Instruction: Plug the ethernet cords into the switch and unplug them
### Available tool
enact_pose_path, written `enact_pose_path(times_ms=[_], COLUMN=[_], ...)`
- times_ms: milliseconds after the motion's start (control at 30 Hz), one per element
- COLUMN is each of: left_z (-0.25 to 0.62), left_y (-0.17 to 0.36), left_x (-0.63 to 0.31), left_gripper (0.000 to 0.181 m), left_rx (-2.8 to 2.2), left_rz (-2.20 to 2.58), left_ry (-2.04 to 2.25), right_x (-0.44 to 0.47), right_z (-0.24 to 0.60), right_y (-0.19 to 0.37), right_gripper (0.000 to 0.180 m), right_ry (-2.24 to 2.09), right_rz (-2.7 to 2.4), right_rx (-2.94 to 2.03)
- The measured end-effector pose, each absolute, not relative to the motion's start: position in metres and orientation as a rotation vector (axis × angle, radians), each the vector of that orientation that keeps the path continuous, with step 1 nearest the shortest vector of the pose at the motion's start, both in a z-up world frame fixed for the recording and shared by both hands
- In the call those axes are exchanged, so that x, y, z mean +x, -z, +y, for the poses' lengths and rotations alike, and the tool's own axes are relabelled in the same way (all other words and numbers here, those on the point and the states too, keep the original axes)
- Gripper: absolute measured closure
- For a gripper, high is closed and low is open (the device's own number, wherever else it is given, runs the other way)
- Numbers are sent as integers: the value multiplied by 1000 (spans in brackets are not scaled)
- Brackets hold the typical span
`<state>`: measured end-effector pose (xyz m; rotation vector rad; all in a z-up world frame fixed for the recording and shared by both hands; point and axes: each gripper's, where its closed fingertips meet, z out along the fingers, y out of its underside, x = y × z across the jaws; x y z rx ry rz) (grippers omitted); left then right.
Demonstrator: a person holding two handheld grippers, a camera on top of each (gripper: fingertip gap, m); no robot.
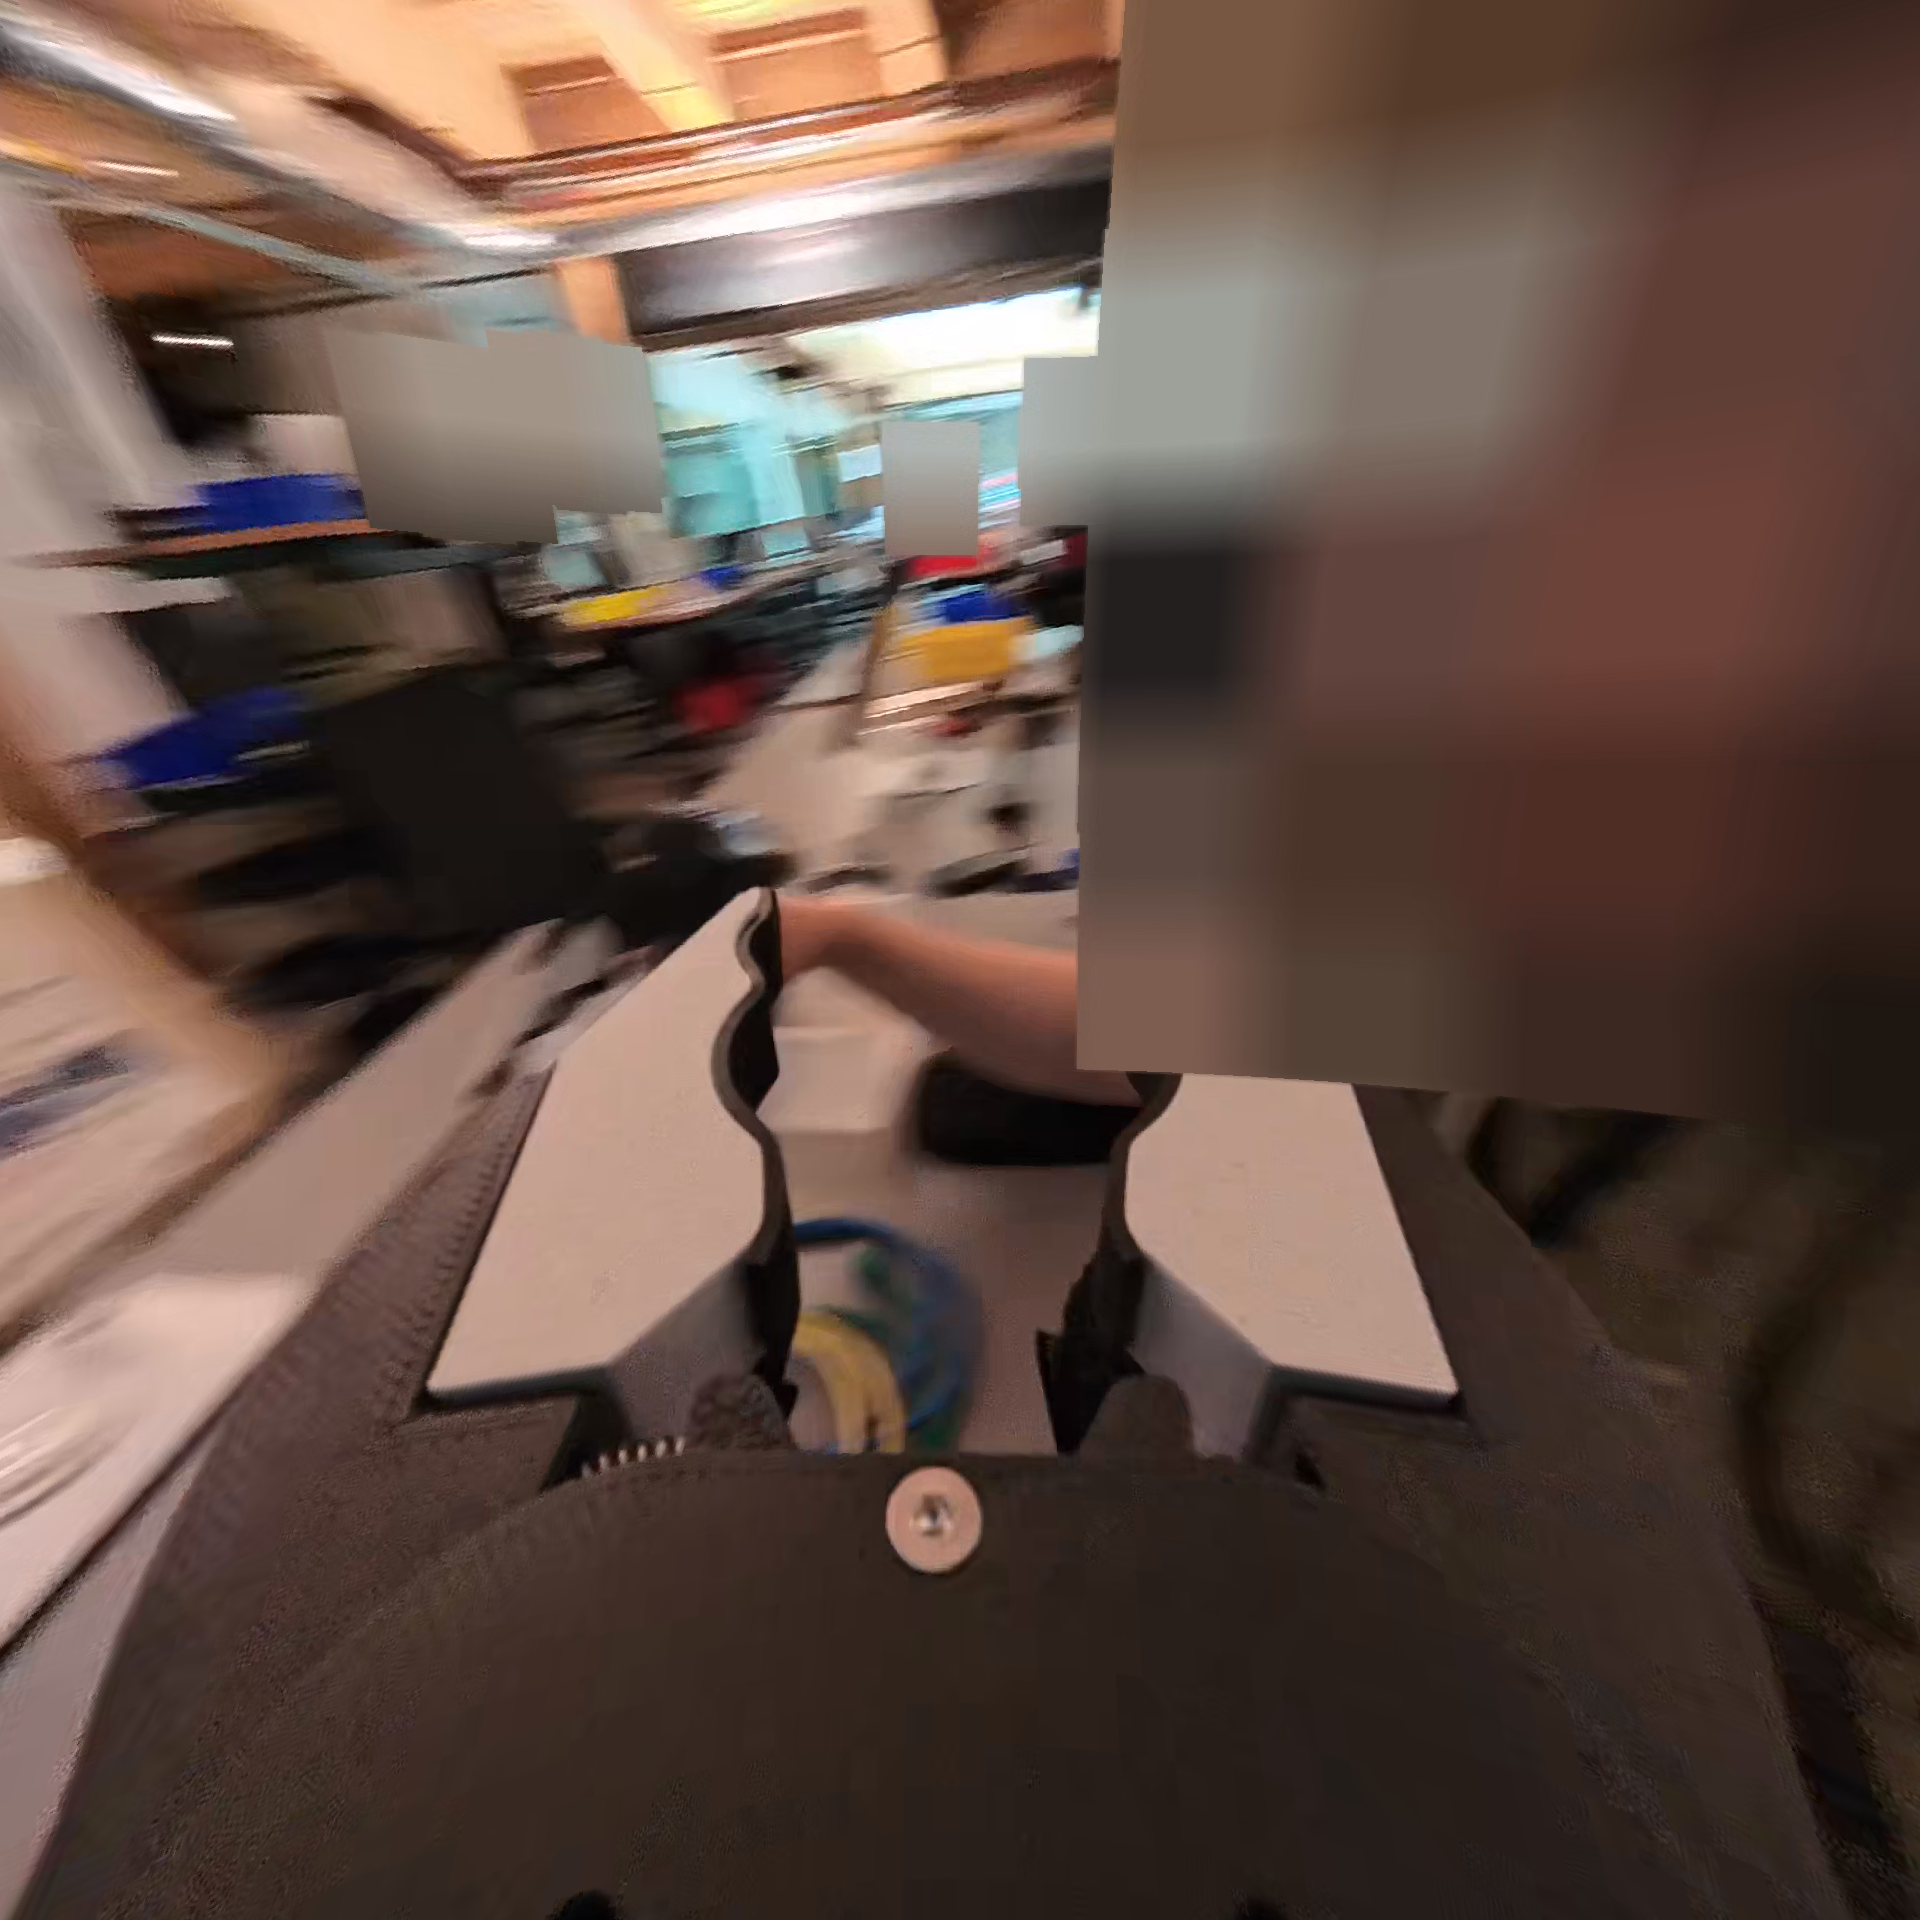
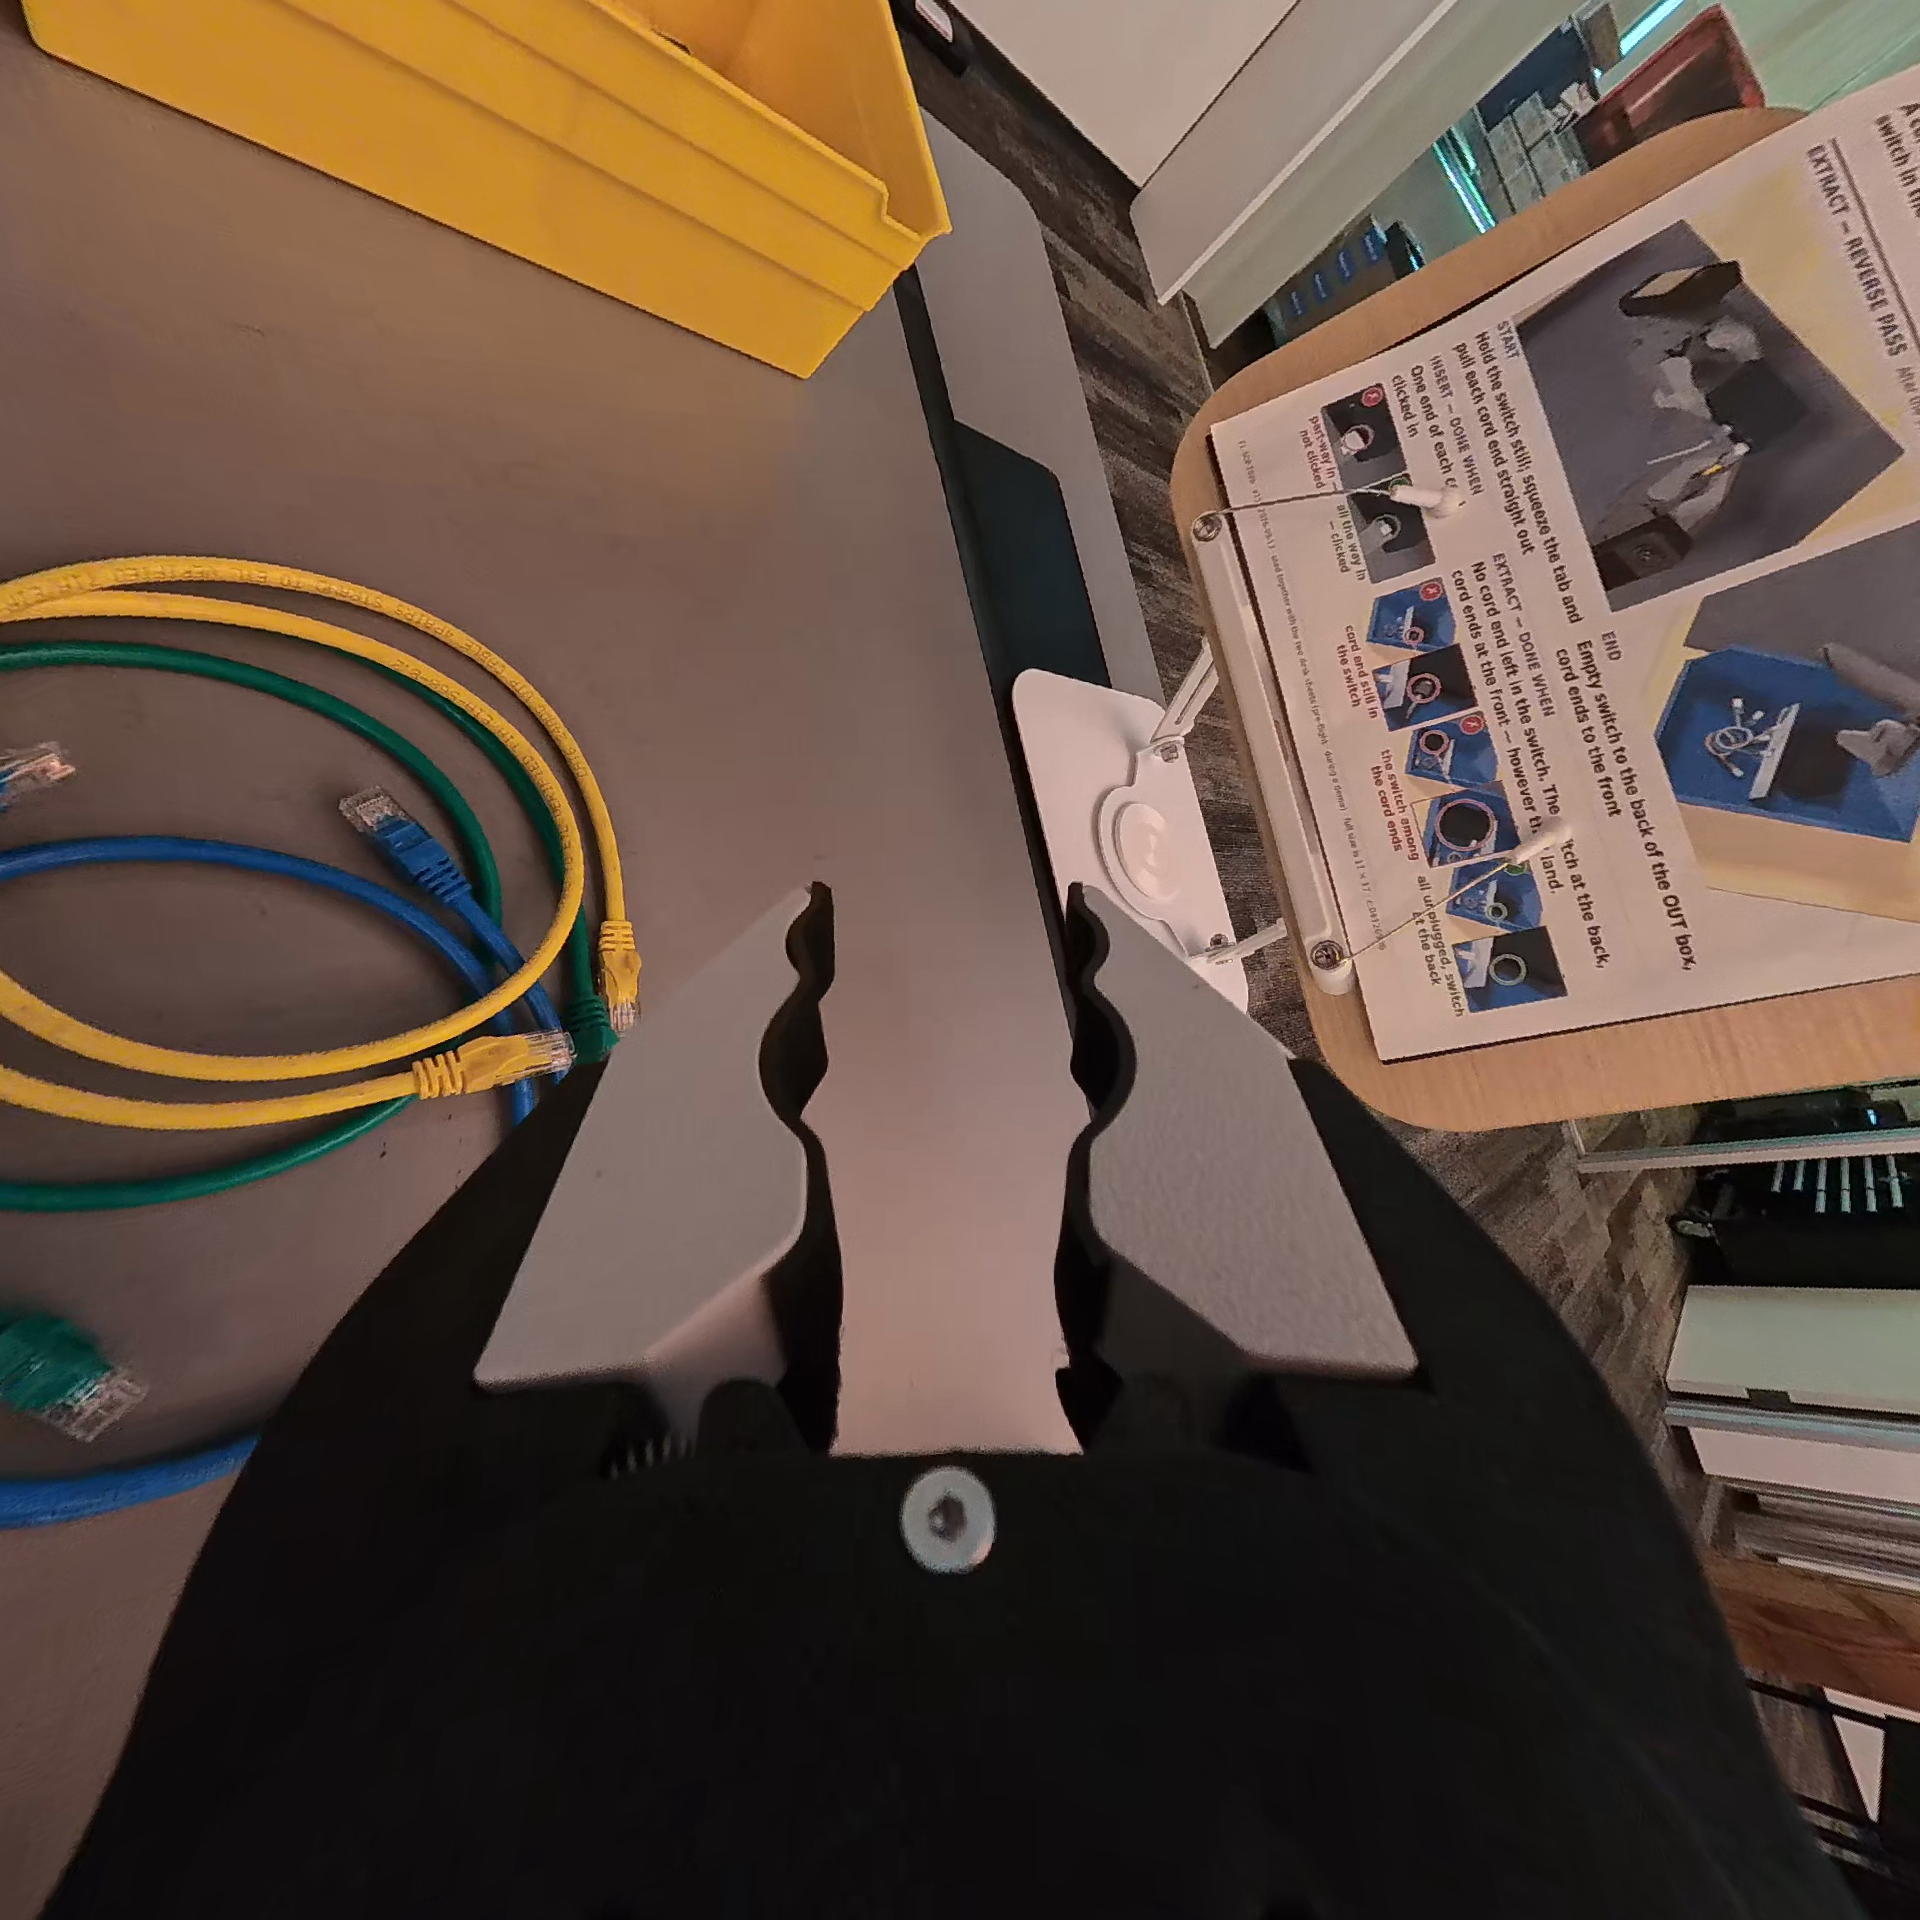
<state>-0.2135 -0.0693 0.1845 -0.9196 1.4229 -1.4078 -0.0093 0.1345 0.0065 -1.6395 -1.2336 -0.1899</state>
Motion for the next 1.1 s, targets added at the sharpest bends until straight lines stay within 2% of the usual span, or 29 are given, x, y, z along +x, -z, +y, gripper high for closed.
enact_pose_path(times_ms=[167, 300, 467, 533, 667, 800, 967, 1100], left_z=[-25, -20, -12, -10, -3, -9, -29, -46], left_y=[-177, -177, -183, -183, -178, -177, -167, -149], left_x=[-207, -207, -211, -212, -213, -214, -210, -200], left_gripper=[115, 115, 129, 140, 181, 181, 181, 181], left_rx=[-1010, -1043, -1052, -1039, -1012, -848, -500, -375], left_rz=[1252, 1205, 1152, 1157, 1174, 1226, 1314, 1413], left_ry=[940, 924, 883, 832, 685, 456, -56, -168], right_x=[-9, -10, -9, -9, -9, -8, -7, -7], right_z=[135, 135, 135, 135, 135, 135, 136, 136], right_y=[-4, -3, -4, -4, -5, -5, -4, -1], right_gripper=[135, 135, 135, 135, 135, 135, 135, 135], right_ry=[196, 201, 203, 202, 200, 201, 204, 205], right_rz=[-1238, -1244, -1245, -1243, -1241, -1241, -1239, -1244], right_rx=[-1647, -1649, -1648, -1647, -1646, -1646, -1650, -1657])
